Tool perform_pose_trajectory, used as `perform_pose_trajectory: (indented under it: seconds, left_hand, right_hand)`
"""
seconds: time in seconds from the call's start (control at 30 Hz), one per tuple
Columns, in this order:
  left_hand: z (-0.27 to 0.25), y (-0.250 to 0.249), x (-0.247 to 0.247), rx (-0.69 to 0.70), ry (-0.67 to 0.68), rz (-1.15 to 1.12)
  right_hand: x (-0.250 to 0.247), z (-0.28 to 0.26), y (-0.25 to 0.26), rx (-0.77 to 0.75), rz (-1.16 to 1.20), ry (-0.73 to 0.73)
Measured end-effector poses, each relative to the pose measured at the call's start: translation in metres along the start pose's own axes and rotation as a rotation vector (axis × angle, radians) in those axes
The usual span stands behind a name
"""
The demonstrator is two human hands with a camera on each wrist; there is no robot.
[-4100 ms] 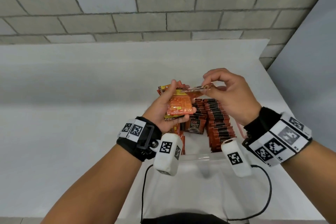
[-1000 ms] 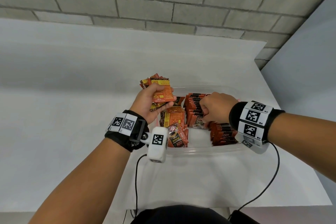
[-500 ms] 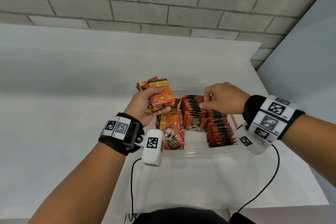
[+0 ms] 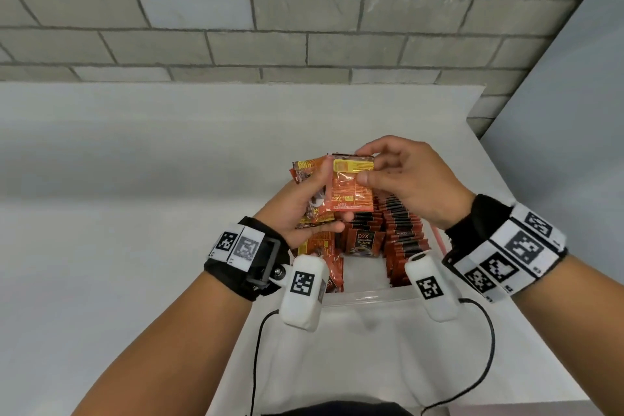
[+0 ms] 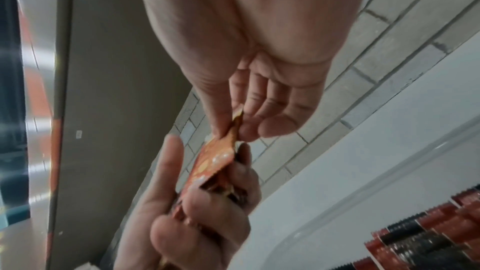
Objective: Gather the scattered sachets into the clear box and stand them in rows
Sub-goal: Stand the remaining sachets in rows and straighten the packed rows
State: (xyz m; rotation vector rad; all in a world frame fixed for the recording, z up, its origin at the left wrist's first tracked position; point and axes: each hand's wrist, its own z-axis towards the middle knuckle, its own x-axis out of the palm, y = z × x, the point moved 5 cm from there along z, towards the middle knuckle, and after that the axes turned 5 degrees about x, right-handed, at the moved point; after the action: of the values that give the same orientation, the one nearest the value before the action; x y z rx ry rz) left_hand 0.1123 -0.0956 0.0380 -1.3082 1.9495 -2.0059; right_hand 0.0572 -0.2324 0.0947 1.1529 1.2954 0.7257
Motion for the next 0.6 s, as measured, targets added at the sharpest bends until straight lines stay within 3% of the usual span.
perform_pose_trajectory:
  seconds: [0.13, 0.3, 0.4, 0.5, 0.6]
  left_hand:
    - [0.002, 0.005, -0.007, 0.002, -0.079, -0.079]
    - [0.005, -0.003, -0.001, 0.048, -0.188, -0.134]
    - [0.006, -0.008, 0.002, 0.098, -0.229, -0.047]
    - [0.009, -0.007, 0.002, 0.097, -0.202, -0.009]
    - [0.010, -0.003, 0.006, 0.089, -0.139, 0.050]
  right_hand:
    - [-0.017, -0.011, 0.006, -0.189, 0.043, -0.198]
    - [0.003, -0.021, 0.002, -0.363, -0.478, -0.116]
    - [0.000, -0.020, -0.002, -0.317, -0.481, -0.065]
    - [-0.014, -0.018, 0.001, -0.236, -0.320, -0.153]
    - [-0.014, -0.012, 0.000, -0.171, -0.362, -0.136]
